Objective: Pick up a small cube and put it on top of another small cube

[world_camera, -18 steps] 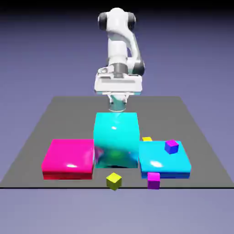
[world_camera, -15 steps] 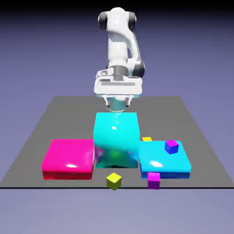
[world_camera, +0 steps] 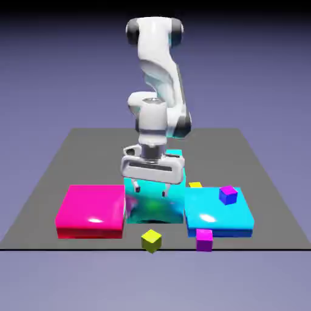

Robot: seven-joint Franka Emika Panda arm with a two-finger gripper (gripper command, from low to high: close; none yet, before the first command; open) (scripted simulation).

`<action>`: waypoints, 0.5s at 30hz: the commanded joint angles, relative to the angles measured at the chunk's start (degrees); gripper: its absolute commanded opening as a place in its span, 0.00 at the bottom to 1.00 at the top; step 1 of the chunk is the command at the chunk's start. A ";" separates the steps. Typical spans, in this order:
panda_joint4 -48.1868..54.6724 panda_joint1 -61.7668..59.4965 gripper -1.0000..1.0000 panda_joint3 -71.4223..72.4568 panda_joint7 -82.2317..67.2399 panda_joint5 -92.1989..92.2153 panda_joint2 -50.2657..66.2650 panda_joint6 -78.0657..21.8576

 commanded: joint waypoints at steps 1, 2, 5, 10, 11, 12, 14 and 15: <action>1.32 -0.81 0.50 0.71 1.59 -0.26 2.08 -1.13; 2.64 -1.65 0.50 1.41 3.18 -0.52 4.16 -2.26; 6.59 -4.16 0.50 3.52 7.95 -1.31 10.38 -5.64; 11.34 -7.18 0.50 6.07 13.69 -2.26 17.88 -9.71; 11.59 -6.47 0.50 5.25 14.21 -3.06 19.95 -7.89; 11.83 -5.77 0.50 4.43 14.73 -3.86 22.02 -6.08; 12.33 -4.35 0.50 2.79 15.78 -5.46 26.17 -2.46; 12.40 -4.15 0.50 2.56 15.92 -5.69 26.76 -1.95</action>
